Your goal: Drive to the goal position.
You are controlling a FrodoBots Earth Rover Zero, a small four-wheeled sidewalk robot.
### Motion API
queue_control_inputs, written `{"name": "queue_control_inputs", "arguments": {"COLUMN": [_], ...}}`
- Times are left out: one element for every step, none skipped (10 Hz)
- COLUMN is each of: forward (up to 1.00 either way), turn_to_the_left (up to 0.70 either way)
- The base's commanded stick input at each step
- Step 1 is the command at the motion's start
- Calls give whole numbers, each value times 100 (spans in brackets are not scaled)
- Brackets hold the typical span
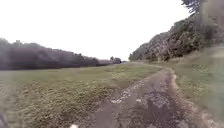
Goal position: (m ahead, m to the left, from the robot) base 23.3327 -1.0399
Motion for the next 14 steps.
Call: {"name": "queue_control_inputs", "arguments": {"forward": [70,70,70,70,70,70,70,70,70,70,70,70,70,70], "turn_to_the_left": [-28,-28,-28,-28,-28,-28,-28,-28,-28,-28,-28,-28,-28,-28]}}
